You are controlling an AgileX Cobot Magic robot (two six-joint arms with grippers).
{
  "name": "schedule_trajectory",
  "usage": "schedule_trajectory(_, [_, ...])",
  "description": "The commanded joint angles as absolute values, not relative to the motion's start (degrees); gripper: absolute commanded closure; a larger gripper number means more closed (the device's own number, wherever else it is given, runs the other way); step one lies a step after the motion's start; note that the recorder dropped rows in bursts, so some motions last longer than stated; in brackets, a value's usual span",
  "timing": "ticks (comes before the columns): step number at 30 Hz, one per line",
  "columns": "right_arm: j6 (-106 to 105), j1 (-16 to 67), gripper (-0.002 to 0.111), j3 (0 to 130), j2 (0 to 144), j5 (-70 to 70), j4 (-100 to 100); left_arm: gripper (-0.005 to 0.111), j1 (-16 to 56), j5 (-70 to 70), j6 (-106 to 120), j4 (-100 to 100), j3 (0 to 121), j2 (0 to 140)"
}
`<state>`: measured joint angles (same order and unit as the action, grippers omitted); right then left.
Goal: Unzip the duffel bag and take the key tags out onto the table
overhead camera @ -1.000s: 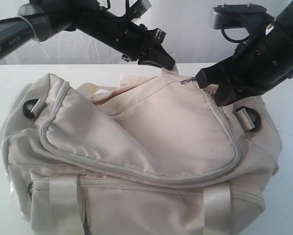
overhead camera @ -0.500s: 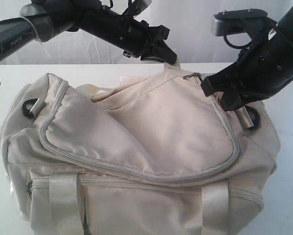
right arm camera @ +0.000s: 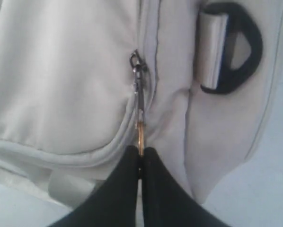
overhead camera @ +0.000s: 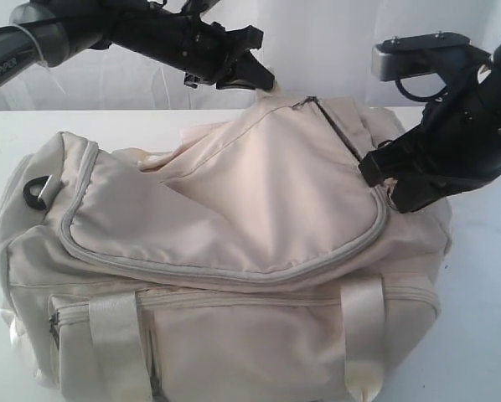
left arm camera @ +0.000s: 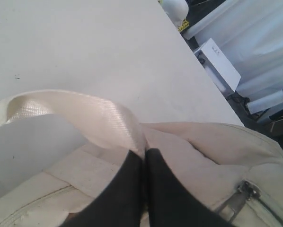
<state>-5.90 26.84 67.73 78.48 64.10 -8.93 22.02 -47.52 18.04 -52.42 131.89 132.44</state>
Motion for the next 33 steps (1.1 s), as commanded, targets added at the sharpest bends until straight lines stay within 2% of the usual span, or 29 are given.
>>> schedule_trajectory(1, [-9.3, 26.8, 0.108, 65.5, 75.0, 68.0, -13.8, 0.107, 20.0, -45.2, 17.6, -52.6, 132.7, 131.4])
schedule_trajectory(8, [-10.8, 26.8, 0.108, 55.3, 70.1, 65.4, -18.6, 0.107, 20.0, -45.2, 17.6, -52.6, 132.7, 131.4])
schedule_trajectory(17, [-12.8, 26.8, 0.108, 50.7, 68.1, 60.4, -21.1, 0.107, 20.0, -48.2, 17.7, -52.6, 132.7, 131.4])
schedule_trajectory(20, [-13.1, 26.8, 0.106, 50.7, 68.1, 56.7, -21.1, 0.094, 20.0, -50.2, 17.9, -52.6, 132.7, 131.4])
schedule_trajectory(23, [-13.1, 26.8, 0.095, 50.7, 68.1, 54.5, -21.1, 0.069, 20.0, -52.4, 18.2, -52.6, 132.7, 131.4])
schedule_trajectory(24, [-13.1, 26.8, 0.089, 50.7, 68.1, 54.5, -21.1, 0.059, 20.0, -53.1, 18.6, -52.6, 132.8, 131.4])
schedule_trajectory(27, [-13.1, 26.8, 0.069, 50.8, 68.1, 54.4, -21.1, 0.04, 20.0, -54.3, 21.4, -52.7, 132.8, 130.6])
schedule_trajectory(30, [-13.1, 26.8, 0.053, 51.8, 68.0, 54.9, -20.5, 0.039, 20.0, -56.0, 23.9, -52.8, 132.8, 128.7])
schedule_trajectory(33, [-13.1, 26.8, 0.049, 54.8, 67.3, 55.6, -19.9, 0.042, 20.0, -59.8, 26.7, -52.6, 132.8, 125.8])
